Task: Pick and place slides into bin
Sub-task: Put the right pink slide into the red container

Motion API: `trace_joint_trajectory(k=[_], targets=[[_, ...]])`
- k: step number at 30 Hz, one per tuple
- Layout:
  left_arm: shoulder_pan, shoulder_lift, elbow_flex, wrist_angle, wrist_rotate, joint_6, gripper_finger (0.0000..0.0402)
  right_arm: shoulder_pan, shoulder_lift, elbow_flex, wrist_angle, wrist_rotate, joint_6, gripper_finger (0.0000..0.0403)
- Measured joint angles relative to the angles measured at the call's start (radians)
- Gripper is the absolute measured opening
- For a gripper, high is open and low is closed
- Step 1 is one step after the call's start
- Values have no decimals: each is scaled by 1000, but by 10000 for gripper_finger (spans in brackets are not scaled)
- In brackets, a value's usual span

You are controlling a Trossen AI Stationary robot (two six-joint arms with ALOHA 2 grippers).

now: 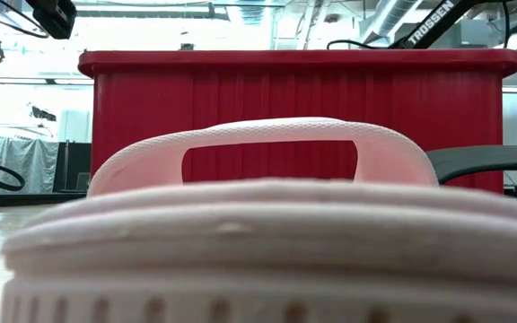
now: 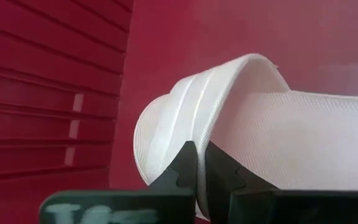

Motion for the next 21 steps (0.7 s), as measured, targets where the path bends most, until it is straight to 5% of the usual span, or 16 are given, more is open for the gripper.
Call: trace_joint_trajectory(k=[21], targets=[[0,0,0,0,0,0,160,0,0,0,31,22,54,48]])
